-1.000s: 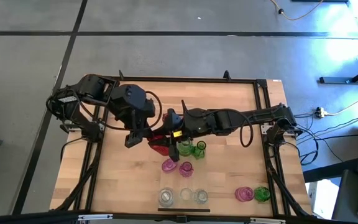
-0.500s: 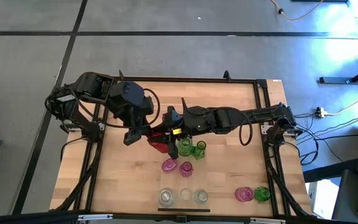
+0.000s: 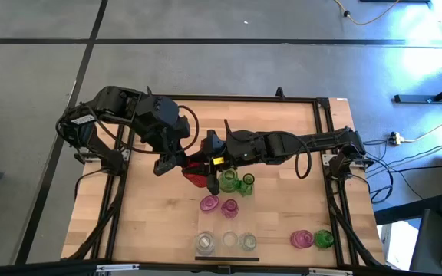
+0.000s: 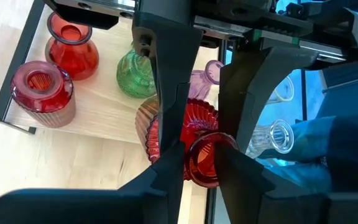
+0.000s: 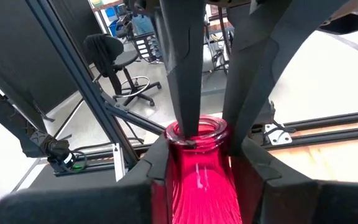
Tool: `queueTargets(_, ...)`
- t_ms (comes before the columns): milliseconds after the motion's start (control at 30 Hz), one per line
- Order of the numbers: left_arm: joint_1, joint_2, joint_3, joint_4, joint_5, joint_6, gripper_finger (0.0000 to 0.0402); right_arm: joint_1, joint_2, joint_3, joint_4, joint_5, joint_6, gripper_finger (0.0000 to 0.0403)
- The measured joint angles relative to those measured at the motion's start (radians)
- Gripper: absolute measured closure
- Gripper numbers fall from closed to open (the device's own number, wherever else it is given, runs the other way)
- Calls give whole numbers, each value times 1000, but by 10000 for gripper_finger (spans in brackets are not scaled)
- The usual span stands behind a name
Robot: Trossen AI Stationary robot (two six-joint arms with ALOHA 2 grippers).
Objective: Sort vases onto shelf
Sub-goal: Put the red vase on the shelf aligned with the other red vases
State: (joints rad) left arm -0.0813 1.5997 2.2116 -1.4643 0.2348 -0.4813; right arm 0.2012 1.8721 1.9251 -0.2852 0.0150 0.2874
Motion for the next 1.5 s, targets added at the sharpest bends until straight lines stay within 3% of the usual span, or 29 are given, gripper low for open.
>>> queueTargets(300,-16,0,60,-19,-77,-18,310,-1,-2,1,15,11,5,317)
queueTargets(1000,-10,0,95,-23,-23,-41,310,1,-2,0,23,11,24,318)
queueTargets(1233,-40,12,89,-37,-61,-37,311,2,0,-2,20,-5,37,319)
queueTargets(1367,-62,31,88,-52,-75,-4,330,3,2,-4,5,-17,40,320)
queueTargets(1500,-71,44,88,-58,-77,21,375,4,2,-4,4,-18,40,320)
